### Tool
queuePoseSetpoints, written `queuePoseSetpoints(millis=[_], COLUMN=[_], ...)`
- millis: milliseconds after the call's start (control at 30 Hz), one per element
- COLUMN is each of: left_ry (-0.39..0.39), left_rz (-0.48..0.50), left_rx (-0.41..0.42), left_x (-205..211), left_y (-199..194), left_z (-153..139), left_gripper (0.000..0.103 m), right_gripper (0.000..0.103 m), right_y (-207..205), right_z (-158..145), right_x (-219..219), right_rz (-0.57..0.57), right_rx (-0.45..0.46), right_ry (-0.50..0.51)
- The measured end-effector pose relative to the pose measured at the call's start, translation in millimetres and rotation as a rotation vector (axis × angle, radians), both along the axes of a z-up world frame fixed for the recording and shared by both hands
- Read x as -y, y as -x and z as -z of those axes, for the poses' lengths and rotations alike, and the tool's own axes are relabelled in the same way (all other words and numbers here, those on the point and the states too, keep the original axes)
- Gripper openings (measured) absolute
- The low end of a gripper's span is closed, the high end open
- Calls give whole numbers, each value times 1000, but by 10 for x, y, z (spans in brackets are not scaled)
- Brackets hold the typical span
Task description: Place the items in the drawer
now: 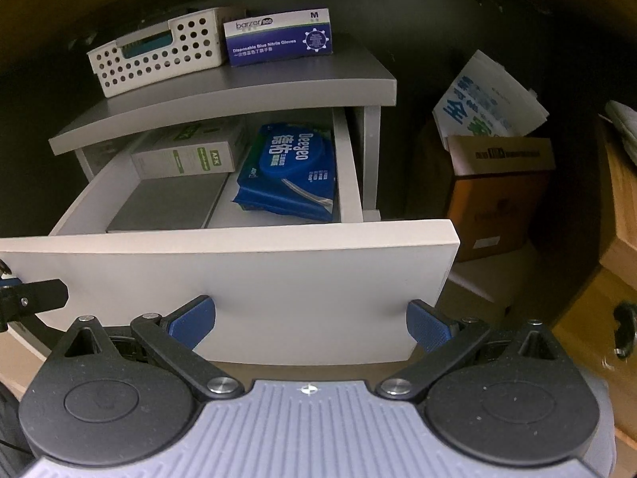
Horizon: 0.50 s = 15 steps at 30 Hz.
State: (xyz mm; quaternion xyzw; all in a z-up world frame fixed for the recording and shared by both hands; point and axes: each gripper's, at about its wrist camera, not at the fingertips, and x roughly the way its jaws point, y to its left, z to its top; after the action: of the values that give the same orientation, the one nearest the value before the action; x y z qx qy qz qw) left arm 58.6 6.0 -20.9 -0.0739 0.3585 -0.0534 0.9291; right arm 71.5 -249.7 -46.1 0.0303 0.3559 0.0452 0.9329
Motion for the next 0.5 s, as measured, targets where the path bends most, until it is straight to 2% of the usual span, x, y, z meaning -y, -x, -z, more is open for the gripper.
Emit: queuePoseSetpoints(millis=[500], left_ry=[-8], left_rz=[13], left_rx=[0], left_x=[24], left_y=[-545], left_z=[55], left_gripper=[103], right_gripper=[103], right_y=[-533], right_z=[70], right_x=[-50], right_rz=[-17], right_rx=[16], right_ry=[32])
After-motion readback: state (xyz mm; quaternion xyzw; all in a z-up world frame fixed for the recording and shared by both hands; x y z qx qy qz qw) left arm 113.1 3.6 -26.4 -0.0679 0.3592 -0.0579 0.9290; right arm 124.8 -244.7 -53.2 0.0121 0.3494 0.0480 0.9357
